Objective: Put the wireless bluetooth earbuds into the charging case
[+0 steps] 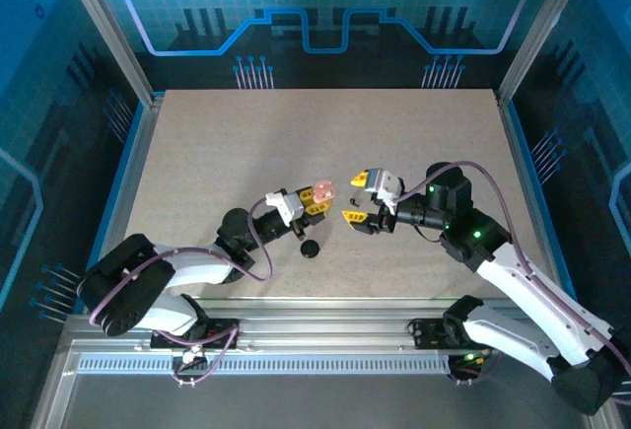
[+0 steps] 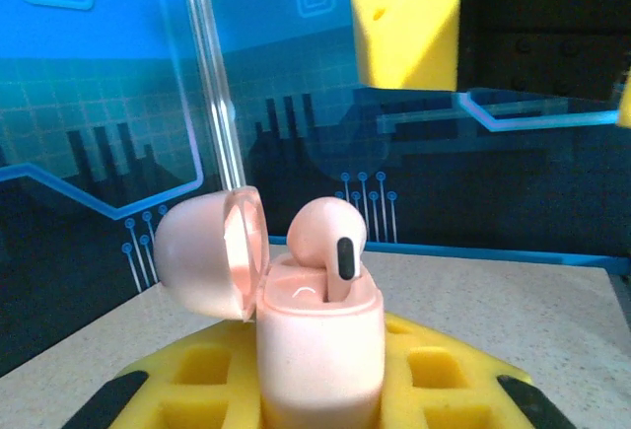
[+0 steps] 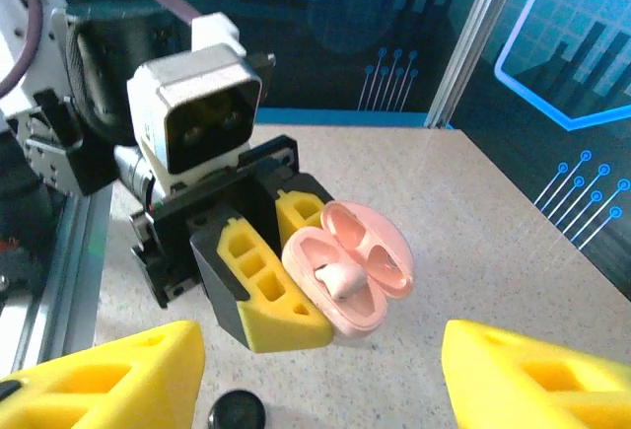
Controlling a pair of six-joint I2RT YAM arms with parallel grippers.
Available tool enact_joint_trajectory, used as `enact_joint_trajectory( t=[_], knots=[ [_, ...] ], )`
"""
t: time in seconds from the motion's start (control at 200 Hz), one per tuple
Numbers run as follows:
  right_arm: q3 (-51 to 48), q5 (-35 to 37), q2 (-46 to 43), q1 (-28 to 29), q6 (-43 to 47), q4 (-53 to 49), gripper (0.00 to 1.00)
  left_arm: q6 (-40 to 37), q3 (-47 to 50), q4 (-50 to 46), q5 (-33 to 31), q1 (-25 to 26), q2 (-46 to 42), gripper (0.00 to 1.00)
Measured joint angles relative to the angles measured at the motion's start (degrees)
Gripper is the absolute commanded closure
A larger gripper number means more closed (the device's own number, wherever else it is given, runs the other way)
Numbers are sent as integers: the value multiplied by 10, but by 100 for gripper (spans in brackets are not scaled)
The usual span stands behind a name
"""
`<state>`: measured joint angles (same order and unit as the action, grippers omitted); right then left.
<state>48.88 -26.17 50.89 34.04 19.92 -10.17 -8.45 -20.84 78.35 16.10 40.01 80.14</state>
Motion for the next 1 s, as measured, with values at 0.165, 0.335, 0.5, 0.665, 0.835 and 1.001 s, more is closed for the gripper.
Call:
enact_joint_trajectory(
  t=[0.165,0.335,0.5,0.665,0.835,1.001],
  knots=[
    [33,-6,26,0,68,-39,39,6,0,0,18,0,-2,80],
    [52,-17,55,0,102,-58,42,7,0,0,23,0,-8,80],
    [62,-32,74,0,122,-68,44,7,0,0,24,0,-9,80],
    [66,-40,87,1,134,-71,44,7,0,0,24,0,-9,80],
    [74,-46,98,1,142,-74,45,7,0,0,24,0,-9,80],
    [81,-57,106,2,149,-76,47,7,0,0,24,0,-9,80]
  ],
)
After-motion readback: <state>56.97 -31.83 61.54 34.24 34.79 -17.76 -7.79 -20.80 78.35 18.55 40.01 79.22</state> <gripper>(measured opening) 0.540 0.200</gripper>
